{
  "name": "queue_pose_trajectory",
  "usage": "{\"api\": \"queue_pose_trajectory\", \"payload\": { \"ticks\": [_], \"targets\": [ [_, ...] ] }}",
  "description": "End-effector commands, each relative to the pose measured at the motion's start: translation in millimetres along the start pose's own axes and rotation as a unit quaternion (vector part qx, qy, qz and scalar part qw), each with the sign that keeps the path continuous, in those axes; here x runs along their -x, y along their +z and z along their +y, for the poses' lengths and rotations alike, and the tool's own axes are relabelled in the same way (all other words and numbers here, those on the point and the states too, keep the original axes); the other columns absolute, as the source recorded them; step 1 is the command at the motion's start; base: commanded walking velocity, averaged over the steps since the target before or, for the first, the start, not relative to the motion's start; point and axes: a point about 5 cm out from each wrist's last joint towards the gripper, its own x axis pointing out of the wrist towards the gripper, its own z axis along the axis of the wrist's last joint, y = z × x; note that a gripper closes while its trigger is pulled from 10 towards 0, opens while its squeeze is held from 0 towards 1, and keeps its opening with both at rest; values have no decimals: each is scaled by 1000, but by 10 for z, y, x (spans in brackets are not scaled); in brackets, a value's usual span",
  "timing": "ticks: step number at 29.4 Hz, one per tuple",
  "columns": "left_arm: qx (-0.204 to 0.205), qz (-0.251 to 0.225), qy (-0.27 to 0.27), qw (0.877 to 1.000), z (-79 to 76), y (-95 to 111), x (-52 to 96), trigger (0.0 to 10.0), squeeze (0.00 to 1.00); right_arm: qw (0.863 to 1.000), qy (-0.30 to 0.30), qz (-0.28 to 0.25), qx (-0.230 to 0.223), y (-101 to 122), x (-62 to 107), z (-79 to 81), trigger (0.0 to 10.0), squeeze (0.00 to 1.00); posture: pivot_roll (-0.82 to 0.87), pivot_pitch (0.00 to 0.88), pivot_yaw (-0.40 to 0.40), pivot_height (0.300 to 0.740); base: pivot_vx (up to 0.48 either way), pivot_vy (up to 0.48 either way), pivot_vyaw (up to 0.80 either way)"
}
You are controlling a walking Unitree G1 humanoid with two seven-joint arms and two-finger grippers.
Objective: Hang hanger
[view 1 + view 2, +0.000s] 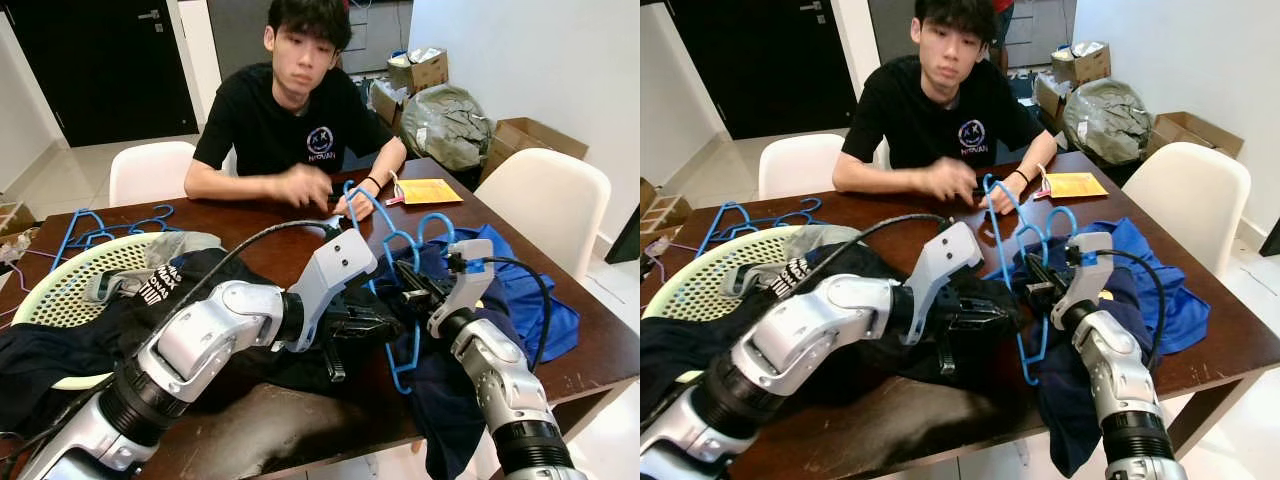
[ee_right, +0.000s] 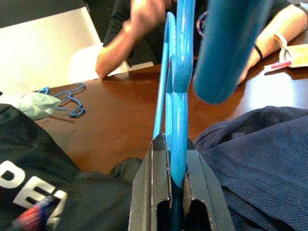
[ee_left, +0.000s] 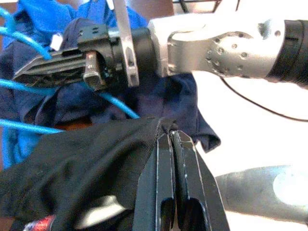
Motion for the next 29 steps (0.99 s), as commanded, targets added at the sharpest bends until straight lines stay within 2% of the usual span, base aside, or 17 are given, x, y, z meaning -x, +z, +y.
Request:
{"api": "queue_pose_trajectory", "payload": {
  "ticks": [1,2,3,4,7,10,11,12,16,20,22,23,24,25,26,28,29],
  "targets": [
    [1,13,-38,999,-86,-20,43,0,0,1000,-6,28,-9,-130,35,-14,10000,0,-4,0,49,740,0,0,0],
    [-8,28,-69,997,-164,-31,144,0,0,1000,-6,28,-10,-131,36,-15,10000,0,-4,0,49,740,0,0,0],
    [-8,28,-69,997,-164,-31,144,0,0,1000,-6,28,-10,-131,36,-15,10000,0,-4,0,49,740,0,0,0],
    [-17,45,-85,995,-213,-41,260,0,0,1000,-5,29,-11,-132,36,-17,10000,0,-2,0,45,740,0,0,0],
    [-23,61,-92,994,-239,-54,350,0,0,999,-5,30,-12,-133,36,-18,10000,0,0,0,44,740,0,0,0],
    [-32,110,-77,990,-246,-137,508,0,0,999,-3,32,-13,-137,36,-22,10000,0,3,0,42,740,0,0,0],
    [-32,110,-77,990,-246,-137,508,0,0,999,-3,32,-13,-137,36,-22,10000,0,3,0,42,740,0,0,0],
    [-33,137,-66,988,-247,-199,567,0,0,999,-2,33,-13,-138,37,-23,10000,0,2,0,40,740,0,0,0],
    [-33,175,-57,982,-282,-327,617,0,0,999,-1,35,-12,-142,39,-26,10000,0,3,0,36,740,0,0,0],
    [-33,178,-55,982,-300,-359,604,0,0,999,0,36,-12,-144,40,-29,10000,0,2,0,34,740,0,0,0],
    [-41,166,-41,984,-268,-336,581,0,0,999,1,37,-11,-146,40,-28,10000,0,2,0,32,740,0,0,0],
    [-54,124,1,991,-147,-224,551,0,0,999,1,39,-10,-150,40,-27,10000,0,-2,0,31,740,0,0,0],
    [-54,124,1,991,-147,-224,551,0,0,999,1,39,-10,-150,40,-27,10000,0,-2,0,31,740,0,0,0],
    [-52,80,43,995,-19,-106,554,0,31,999,2,40,-10,-153,39,-26,10000,0,-2,0,32,740,0,0,0],
    [-56,41,78,994,89,13,605,0,447,999,2,40,-10,-154,36,-22,10000,0,-6,0,35,740,0,0,0],
    [-59,20,97,993,143,84,654,0,447,999,2,40,-10,-154,34,-20,10000,0,-6,0,35,740,0,0,0],
    [-65,-10,140,988,274,208,806,0,361,999,2,39,-10,-152,34,-20,10000,0,-5,0,36,740,0,0,0]
  ]
}}
